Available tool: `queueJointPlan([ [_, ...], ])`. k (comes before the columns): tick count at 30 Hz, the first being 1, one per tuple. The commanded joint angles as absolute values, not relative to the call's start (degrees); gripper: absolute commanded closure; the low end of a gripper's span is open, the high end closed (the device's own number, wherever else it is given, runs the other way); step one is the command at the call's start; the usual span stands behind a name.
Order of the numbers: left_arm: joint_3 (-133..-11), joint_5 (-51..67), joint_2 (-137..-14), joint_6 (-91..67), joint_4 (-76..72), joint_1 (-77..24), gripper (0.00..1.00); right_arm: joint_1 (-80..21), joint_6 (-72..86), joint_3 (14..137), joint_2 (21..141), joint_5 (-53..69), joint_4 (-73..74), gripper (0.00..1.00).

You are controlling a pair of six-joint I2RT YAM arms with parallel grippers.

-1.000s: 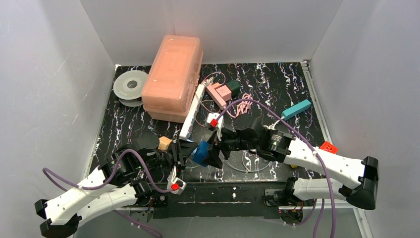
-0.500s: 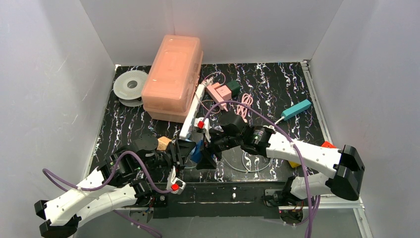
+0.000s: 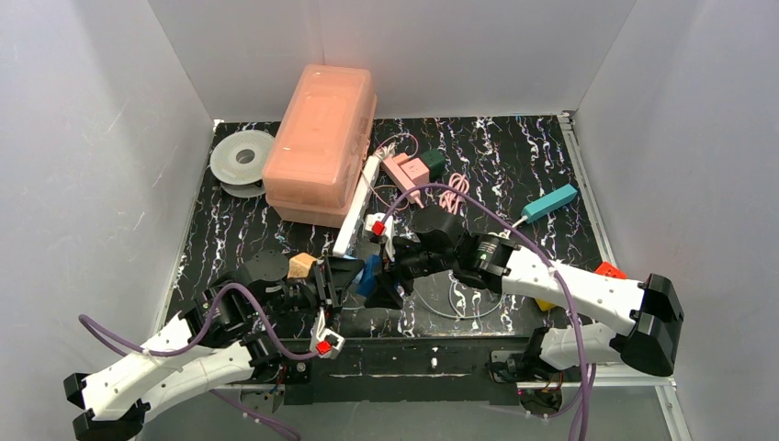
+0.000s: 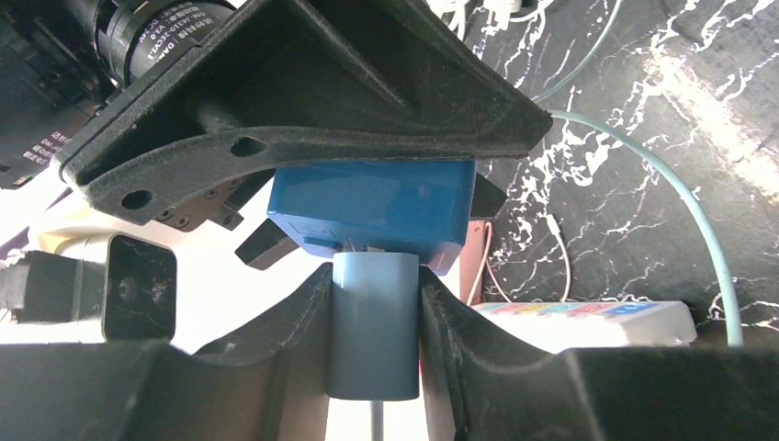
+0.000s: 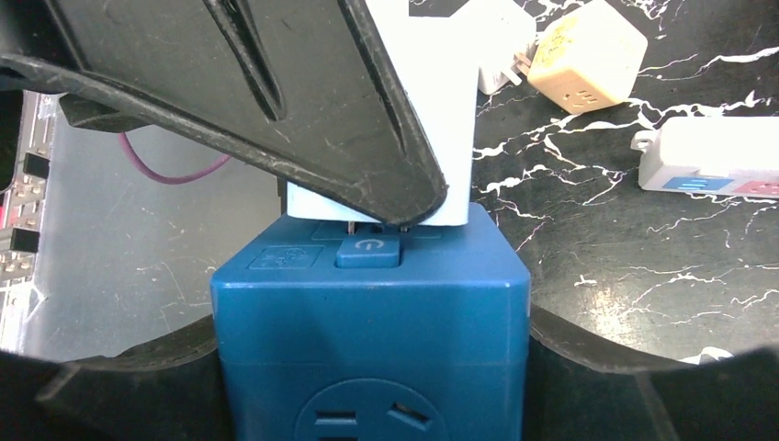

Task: Pull the plug off the socket
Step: Remove the plug from the socket, then place the plug at the center of the board.

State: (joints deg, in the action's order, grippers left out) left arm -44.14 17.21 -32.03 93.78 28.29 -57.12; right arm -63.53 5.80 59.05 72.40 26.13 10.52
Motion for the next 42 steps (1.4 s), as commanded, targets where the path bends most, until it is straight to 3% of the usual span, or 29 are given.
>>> queueJointPlan([
  [1, -42.7, 18.9, -30.8, 97.2, 28.0, -57.3, 1.0, -63.6, 6.3, 60.1, 67.7, 28.2, 8.9, 0.99],
  [18, -43.4, 13.1, -35.9, 98.5, 27.6, -57.2, 1.0, -64.9, 9.9, 53.4, 53.2, 23.9, 20.3, 0.99],
  [27, -44.5, 1.0, -39.0, 84.8, 22.8, -57.3, 1.0, -64.2, 16.9, 48.6, 46.7, 3.4, 22.8, 0.99],
  [31, -47.4, -6.2, -41.4, 69.9, 25.5, -54.7, 1.0, -56.0, 24.3, 49.9, 44.5, -8.2, 27.5, 0.99],
  [36, -53.8, -1.9, -47.5, 53.2, 47.4, -48.7, 1.0, -42.3, 32.7, 51.2, 43.2, -14.5, 36.4, 0.99],
  [42, -46.1, -5.0, -47.3, 45.8, 43.0, -46.5, 1.0, -29.7, 43.5, 47.9, 42.1, -19.6, 45.6, 0.99],
])
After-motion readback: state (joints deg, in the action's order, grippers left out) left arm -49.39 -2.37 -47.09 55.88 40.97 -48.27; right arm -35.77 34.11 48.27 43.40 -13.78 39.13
